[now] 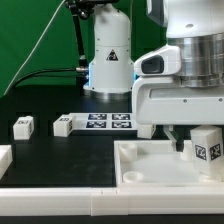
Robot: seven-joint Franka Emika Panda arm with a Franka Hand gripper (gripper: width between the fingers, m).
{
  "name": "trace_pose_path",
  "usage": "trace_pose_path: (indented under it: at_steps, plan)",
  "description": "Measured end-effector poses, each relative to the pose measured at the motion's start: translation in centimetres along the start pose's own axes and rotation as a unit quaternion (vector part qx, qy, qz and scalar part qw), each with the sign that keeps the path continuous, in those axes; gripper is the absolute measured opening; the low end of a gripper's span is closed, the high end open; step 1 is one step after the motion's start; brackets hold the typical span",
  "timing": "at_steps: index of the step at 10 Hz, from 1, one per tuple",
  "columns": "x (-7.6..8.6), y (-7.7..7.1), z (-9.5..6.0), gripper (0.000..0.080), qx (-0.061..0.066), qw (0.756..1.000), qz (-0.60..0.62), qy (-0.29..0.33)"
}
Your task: Assemble one leg
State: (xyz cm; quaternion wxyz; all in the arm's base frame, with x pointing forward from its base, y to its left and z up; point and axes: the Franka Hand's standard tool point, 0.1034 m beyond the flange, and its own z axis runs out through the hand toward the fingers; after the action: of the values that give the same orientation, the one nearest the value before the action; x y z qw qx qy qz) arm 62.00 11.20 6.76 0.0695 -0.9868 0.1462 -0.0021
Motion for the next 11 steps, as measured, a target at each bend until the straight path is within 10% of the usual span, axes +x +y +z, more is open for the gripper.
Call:
trace_pose_path:
  at_steps: [6,8,11]
  plan:
    - [0.18,-0.51,-0.28,0.0649,-0.012,0.963,-0.268,0.003]
    - [0.17,-0.51,-0.26,0.0396,-0.012,0.964,-0.264,0.003]
    - [0.17,-0.5,-0.26,0.0288,-0.012,0.964,-0.264,0.003]
